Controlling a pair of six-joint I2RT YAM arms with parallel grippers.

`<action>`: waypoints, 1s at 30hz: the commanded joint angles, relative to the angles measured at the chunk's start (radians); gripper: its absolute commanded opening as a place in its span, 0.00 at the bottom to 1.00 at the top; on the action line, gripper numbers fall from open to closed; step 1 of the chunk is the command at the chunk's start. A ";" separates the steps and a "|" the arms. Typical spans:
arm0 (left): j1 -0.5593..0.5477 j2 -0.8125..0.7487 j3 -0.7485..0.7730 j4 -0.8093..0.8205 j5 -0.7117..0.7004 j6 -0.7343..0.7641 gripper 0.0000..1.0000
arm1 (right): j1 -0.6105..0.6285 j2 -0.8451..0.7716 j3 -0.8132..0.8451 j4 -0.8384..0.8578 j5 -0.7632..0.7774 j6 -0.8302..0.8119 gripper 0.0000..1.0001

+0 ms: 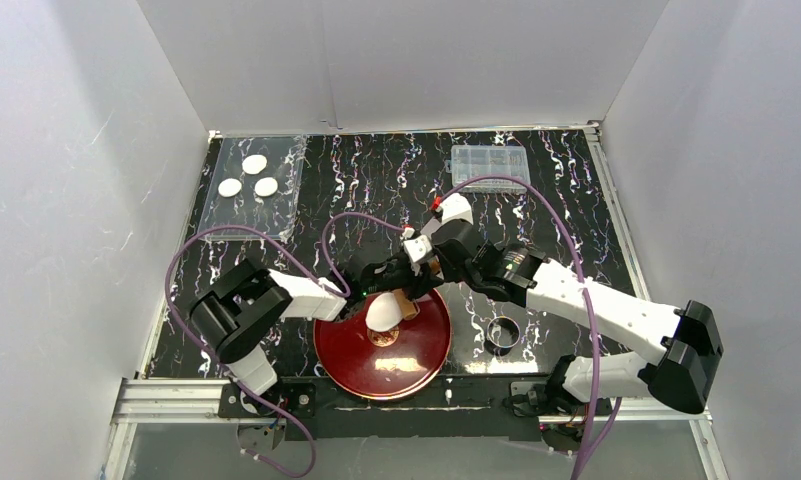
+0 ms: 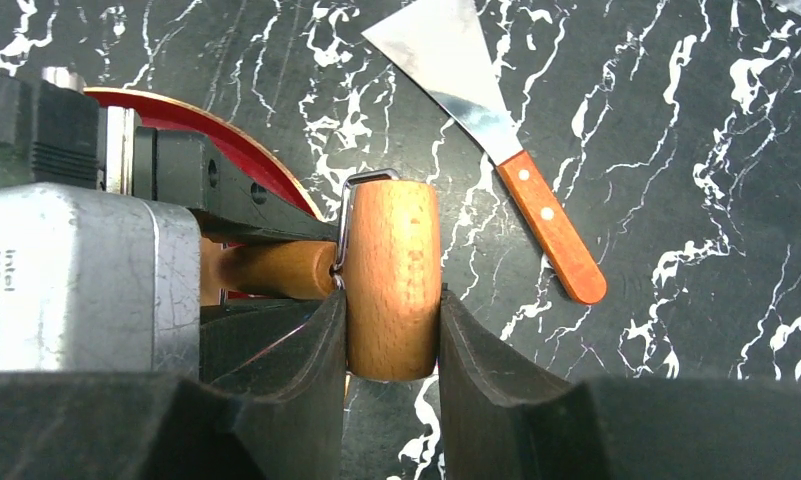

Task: Roll out the dumpling wrappers from the dough
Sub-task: Flatten out the dough on the work surface.

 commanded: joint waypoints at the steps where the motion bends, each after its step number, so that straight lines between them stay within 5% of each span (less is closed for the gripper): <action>1: -0.022 0.065 0.088 -0.049 -0.102 -0.042 0.00 | 0.092 0.042 0.002 0.126 -0.223 -0.068 0.01; 21: -0.042 0.018 -0.108 -0.040 -0.221 -0.127 0.00 | 0.124 0.124 -0.031 0.124 -0.270 0.039 0.01; 30: -0.043 -0.107 -0.133 -0.075 -0.198 -0.006 0.00 | 0.134 0.085 0.031 0.122 -0.286 0.009 0.01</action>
